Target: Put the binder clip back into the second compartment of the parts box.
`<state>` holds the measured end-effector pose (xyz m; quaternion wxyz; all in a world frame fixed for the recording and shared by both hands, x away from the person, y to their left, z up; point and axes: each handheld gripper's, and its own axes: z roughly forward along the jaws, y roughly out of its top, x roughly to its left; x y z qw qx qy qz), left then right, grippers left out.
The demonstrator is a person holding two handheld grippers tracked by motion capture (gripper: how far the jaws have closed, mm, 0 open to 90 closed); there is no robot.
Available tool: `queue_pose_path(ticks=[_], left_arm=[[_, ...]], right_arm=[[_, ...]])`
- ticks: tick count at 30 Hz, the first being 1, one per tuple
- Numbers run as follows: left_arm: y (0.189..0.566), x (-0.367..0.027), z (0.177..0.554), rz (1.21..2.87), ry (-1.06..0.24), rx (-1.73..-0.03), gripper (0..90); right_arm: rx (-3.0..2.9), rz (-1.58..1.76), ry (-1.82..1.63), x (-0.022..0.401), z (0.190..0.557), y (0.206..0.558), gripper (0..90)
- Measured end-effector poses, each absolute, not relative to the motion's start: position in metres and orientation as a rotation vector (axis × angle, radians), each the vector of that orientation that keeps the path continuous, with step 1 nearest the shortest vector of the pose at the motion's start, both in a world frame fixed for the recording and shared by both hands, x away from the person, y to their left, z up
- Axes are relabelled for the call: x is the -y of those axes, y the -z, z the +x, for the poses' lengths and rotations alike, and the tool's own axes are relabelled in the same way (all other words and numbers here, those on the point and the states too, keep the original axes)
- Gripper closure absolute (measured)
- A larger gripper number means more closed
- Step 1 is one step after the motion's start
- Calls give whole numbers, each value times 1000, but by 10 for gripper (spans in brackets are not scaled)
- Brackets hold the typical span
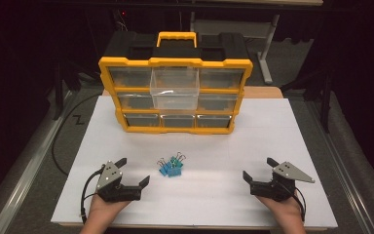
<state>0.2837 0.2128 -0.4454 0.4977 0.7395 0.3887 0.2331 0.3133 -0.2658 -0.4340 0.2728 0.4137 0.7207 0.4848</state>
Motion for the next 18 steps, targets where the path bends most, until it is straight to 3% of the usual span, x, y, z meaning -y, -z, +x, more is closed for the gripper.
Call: queue_pose_path(ticks=[18], left_arm=[[445, -218, 284, 1765, -588, -949, 3]], right_arm=[[-1959, 1095, -1282, 257, 316, 435, 3]])
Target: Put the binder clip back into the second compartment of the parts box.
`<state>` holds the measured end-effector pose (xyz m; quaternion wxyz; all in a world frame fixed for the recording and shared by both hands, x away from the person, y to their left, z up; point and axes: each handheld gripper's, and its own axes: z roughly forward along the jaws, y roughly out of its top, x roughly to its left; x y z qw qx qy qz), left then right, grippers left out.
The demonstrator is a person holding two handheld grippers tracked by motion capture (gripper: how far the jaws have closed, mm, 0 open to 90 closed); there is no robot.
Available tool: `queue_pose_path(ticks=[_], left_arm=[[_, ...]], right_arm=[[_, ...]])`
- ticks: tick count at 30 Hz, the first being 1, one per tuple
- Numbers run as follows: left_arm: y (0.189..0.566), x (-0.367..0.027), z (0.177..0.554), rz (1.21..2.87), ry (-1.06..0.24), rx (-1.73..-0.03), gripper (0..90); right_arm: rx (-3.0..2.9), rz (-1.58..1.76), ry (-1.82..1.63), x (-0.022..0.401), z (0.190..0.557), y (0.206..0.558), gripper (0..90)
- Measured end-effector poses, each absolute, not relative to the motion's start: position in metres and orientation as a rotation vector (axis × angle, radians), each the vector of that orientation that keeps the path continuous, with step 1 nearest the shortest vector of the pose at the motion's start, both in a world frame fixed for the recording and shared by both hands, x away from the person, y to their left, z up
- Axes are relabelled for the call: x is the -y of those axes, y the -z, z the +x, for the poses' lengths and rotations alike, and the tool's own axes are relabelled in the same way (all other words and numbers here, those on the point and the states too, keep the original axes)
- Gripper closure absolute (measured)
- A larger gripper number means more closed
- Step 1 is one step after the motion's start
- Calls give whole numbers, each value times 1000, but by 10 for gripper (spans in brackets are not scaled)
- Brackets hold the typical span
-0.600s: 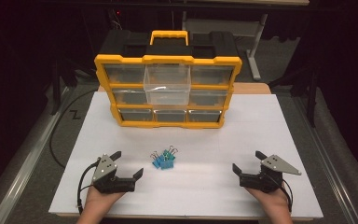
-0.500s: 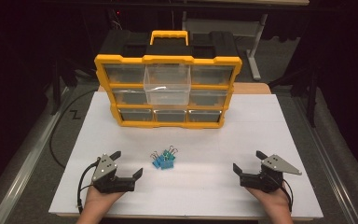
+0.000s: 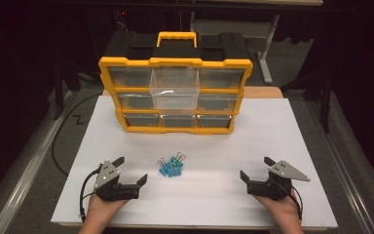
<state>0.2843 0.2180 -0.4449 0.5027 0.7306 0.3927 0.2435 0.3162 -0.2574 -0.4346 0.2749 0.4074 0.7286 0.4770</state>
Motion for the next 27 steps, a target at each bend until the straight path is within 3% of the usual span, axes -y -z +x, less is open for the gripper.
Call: queue_pose_path(ticks=[27], left_arm=[[444, -219, 284, 1762, -583, -919, 3]], right_arm=[[-2108, 1044, -1309, 181, 353, 436, 4]])
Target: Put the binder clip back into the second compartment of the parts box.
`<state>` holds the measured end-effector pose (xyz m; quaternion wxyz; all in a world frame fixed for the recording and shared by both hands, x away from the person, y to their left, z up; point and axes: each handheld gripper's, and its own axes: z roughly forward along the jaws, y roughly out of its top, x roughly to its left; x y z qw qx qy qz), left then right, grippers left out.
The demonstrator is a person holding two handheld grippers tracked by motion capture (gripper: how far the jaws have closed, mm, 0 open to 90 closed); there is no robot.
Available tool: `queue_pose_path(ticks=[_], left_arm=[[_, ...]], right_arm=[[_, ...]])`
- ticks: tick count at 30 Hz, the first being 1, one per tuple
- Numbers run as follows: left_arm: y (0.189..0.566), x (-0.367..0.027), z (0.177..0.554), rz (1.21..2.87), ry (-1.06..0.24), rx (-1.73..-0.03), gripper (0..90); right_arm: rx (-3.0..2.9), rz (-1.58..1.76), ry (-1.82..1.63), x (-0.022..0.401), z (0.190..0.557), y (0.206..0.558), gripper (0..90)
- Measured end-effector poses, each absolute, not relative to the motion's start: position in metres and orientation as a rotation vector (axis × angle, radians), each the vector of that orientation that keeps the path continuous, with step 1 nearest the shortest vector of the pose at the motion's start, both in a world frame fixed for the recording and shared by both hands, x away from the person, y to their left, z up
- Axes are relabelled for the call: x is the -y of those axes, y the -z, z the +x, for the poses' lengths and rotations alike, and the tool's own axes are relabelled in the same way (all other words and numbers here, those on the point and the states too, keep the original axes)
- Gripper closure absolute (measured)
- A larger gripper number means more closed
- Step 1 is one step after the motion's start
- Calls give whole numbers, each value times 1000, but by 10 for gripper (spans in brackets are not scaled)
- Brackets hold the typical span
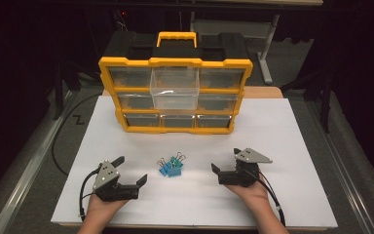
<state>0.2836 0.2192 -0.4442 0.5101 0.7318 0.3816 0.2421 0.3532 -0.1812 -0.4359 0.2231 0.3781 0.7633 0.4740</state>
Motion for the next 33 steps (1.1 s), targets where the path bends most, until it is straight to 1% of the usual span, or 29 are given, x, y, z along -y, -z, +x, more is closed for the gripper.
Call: queue_pose_path(ticks=[11, 24, 25, 29, 30, 31, 33], left_arm=[[444, -220, 282, 1755, -594, -916, 3], [444, -221, 282, 1745, -609, -923, 3], [444, -221, 282, 1749, -609, -923, 3], [444, -221, 282, 1752, -610, -925, 3], [444, -221, 282, 1751, -610, -927, 3], [444, -222, 282, 1750, -610, -931, 3], [445, -222, 282, 1749, -606, -932, 3]], right_arm=[[-2157, 988, -1331, 145, 373, 428, 6], [-2259, 904, -1423, 107, 376, 419, 33], [-2272, 885, -1443, 100, 376, 417, 54], [-2292, 857, -1460, 90, 374, 416, 86], [-2303, 847, -1461, 86, 373, 416, 108], [-2333, 819, -1474, 80, 371, 418, 154], [-2368, 793, -1482, 77, 369, 421, 171]])
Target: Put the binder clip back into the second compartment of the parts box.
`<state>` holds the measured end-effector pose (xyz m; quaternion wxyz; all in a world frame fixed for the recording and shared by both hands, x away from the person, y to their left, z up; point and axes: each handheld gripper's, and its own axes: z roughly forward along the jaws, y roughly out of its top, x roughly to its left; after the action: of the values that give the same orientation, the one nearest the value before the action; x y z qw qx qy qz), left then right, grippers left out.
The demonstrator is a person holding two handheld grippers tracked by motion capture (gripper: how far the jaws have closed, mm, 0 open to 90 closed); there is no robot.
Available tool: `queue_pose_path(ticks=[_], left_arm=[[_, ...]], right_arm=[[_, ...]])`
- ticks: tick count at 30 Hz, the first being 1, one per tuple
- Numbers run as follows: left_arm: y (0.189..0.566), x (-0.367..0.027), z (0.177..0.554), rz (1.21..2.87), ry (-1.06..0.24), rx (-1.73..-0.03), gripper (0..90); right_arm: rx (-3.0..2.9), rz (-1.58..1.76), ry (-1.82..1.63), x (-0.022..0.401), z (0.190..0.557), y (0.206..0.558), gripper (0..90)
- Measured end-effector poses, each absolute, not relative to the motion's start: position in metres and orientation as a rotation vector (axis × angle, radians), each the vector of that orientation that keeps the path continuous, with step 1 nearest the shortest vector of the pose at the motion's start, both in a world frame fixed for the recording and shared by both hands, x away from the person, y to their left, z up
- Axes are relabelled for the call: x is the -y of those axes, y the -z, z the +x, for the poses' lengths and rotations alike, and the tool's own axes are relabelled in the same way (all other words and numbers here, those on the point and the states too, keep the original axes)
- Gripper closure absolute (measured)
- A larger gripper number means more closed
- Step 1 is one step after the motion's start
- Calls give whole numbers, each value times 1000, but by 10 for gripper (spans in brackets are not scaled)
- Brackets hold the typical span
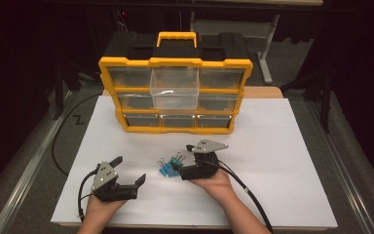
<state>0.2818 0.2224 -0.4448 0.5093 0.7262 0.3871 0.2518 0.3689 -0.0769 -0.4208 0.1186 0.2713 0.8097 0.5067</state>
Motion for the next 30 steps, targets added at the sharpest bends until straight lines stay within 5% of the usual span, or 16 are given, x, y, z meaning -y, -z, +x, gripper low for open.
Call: queue_pose_path(ticks=[12, 30], left_arm=[[445, -223, 282, 1751, -605, -939, 3], [445, -222, 282, 1762, -605, -932, 5]], right_arm=[[-2478, 736, -1475, 68, 365, 432, 506], [-2513, 689, -1446, 65, 365, 438, 734]])
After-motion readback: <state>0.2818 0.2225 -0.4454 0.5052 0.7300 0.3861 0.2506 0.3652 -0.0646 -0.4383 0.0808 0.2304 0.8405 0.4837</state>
